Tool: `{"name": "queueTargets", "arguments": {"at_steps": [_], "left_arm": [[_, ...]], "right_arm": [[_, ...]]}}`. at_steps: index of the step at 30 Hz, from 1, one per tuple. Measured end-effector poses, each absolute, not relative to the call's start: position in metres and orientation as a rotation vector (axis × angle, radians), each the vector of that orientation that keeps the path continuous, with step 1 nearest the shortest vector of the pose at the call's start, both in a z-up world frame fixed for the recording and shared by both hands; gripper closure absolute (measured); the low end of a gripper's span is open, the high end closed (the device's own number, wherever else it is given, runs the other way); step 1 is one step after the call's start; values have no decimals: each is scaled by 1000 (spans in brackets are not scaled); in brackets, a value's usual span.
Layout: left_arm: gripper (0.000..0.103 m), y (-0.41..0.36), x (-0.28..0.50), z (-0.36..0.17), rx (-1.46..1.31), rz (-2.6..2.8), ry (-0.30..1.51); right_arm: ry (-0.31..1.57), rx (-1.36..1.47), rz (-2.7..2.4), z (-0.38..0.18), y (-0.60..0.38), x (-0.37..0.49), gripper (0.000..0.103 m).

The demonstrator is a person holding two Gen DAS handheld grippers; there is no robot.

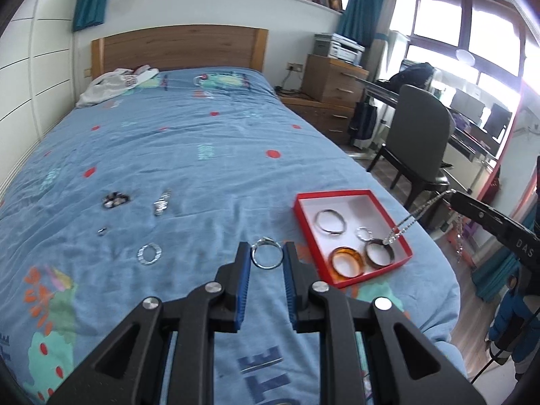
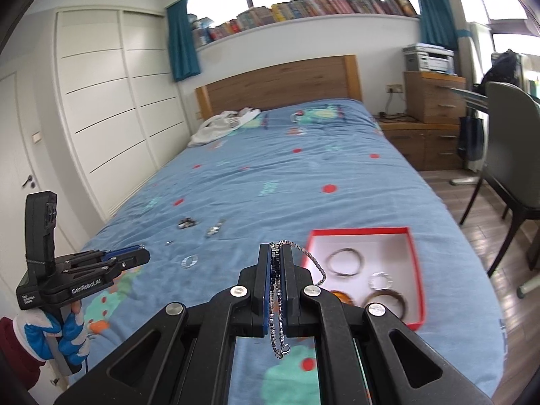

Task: Organize jewelry
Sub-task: 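Carry the silver ring and rhinestone necklace over the red-rimmed box, then open both grippers to release the ring and necklace into the box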

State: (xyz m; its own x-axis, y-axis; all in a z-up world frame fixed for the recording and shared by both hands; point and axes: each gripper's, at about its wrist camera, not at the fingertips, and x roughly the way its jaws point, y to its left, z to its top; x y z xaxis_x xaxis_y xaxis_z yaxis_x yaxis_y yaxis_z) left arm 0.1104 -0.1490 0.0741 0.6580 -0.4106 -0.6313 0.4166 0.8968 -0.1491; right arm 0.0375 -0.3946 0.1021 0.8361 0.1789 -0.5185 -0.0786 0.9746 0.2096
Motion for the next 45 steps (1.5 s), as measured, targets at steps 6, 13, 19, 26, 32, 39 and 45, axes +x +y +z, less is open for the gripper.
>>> {"name": "queueTargets", "arguments": {"at_steps": [6,13,19,26,32,39,45], "left_arm": [[85,-214,132,66,50,-558,737],[85,-282,165,36,93,-624,787],[85,-327,191,1,119,-642,836],[85,-352,214,-35,130,-634,890],[85,-359,229,-60,140,-614,929],[85,-360,244,-79,136,-600,965],[85,-360,247,-93,133,-598,989]], "right_arm": [[581,212,70,88,-438,59,98],[626,248,17,53,-479,91,98],[675,258,-10,18,-499,122,98],[708,247,-18,-10,-513,157,98],[727,250,-19,-26,-518,183,98],[761,245,-11,-38,-516,212,97],[807,249,-19,-50,-514,229,96]]}}
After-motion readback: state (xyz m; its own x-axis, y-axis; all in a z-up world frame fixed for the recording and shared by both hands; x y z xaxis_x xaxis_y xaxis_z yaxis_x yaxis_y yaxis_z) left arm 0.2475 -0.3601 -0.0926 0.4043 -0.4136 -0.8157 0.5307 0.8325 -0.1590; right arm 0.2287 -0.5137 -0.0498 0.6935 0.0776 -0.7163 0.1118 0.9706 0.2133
